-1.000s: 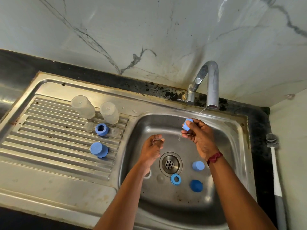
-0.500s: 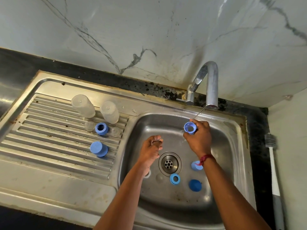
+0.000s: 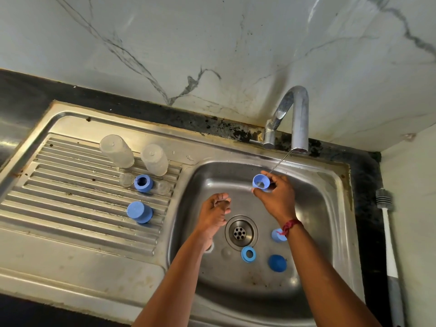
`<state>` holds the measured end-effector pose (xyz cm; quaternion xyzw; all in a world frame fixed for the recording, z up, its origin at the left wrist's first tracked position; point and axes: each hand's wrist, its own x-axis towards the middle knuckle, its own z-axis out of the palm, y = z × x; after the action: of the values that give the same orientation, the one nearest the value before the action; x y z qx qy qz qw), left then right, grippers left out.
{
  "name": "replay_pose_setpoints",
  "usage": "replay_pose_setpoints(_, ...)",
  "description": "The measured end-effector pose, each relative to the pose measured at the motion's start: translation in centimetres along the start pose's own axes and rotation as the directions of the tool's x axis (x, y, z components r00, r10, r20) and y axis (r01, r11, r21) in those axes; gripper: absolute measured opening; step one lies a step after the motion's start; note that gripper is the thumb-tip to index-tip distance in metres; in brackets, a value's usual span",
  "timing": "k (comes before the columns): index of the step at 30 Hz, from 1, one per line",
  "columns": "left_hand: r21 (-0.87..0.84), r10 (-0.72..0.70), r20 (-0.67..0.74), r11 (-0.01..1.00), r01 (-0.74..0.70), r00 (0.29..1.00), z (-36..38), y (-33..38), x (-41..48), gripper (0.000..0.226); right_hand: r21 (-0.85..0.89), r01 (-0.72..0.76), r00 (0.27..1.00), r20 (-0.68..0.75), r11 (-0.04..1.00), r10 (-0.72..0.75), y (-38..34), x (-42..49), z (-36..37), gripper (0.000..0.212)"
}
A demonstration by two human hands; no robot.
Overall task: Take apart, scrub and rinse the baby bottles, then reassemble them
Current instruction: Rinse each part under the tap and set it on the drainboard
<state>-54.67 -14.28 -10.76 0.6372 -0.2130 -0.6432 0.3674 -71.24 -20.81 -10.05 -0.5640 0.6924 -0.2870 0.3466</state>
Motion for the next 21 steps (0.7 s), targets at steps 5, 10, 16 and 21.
replay_pose_setpoints(5,-0.003,-0.007,-0.002,1.000,0.007,1.000,-0.4,-0.1,-0.2,0.031,0.133,-0.048,0.997,-0.051,0.990,0.055,0.1,0.7,0.1,0.053)
replay_pose_setpoints(10,-0.016,-0.008,-0.002,1.000,0.008,1.000,-0.5,-0.1,-0.3,0.031,0.228,-0.027,1.000,0.004,0.973,0.027,-0.4,0.3,0.4,0.049)
replay_pose_setpoints(16,-0.023,-0.005,0.002,1.000,0.005,1.000,-0.6,0.0,-0.4,0.032,0.659,-0.217,0.975,0.108,0.720,0.195,-1.4,0.7,-0.1,0.046)
replay_pose_setpoints(21,-0.016,0.003,0.006,1.000,-0.003,1.000,-0.6,0.2,-0.4,0.033,0.651,-0.244,0.969,0.140,0.718,0.203,-1.6,0.0,-0.4,0.023)
